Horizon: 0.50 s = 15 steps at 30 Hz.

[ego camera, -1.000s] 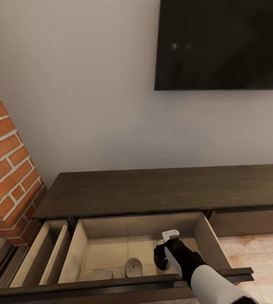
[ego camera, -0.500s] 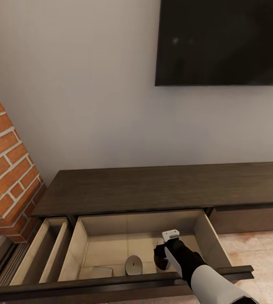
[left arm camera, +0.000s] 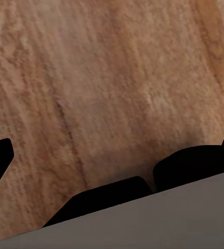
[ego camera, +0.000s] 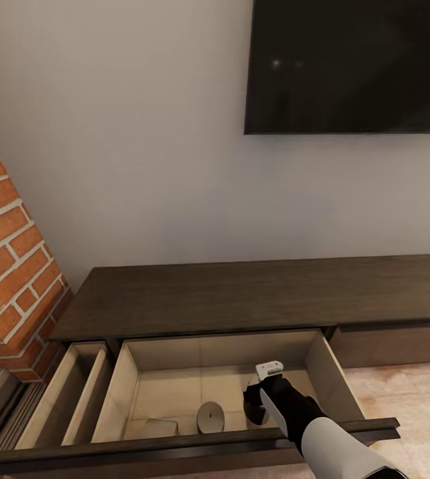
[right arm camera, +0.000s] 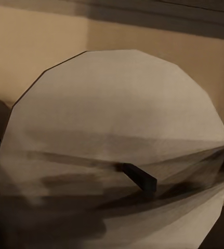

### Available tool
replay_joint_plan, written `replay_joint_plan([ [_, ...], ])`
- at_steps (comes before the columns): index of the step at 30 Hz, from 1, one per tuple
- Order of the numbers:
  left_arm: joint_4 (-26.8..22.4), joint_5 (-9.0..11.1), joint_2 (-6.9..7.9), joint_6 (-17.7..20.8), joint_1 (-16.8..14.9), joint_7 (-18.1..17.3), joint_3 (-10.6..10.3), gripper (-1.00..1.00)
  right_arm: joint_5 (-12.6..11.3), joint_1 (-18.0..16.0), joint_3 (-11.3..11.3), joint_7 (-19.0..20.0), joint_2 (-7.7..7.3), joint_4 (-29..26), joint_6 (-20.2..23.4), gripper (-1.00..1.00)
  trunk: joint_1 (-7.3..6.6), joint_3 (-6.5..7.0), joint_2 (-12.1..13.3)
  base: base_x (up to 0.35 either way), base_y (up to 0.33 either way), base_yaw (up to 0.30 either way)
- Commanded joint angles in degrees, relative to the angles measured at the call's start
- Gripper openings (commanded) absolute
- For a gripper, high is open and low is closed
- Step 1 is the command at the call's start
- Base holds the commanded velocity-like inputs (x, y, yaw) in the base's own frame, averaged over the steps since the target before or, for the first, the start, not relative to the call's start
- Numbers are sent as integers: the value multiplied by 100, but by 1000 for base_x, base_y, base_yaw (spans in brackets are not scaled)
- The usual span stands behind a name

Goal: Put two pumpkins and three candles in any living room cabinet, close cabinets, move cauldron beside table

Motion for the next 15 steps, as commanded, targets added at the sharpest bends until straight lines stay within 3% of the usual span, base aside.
replay_joint_plan([
  [1, -7, 57, -5, 29, 1, -26, 16, 100, -71, -3, 45, -51, -4, -7, 21, 100, -1, -4, -2, 0, 0, 0],
  [15, -7, 69, 4, 29, 1, -30, 23, 100, -54, -32, 45, -50, -15, -24, 22, 100, -1, -4, -2, 0, 0, 0],
])
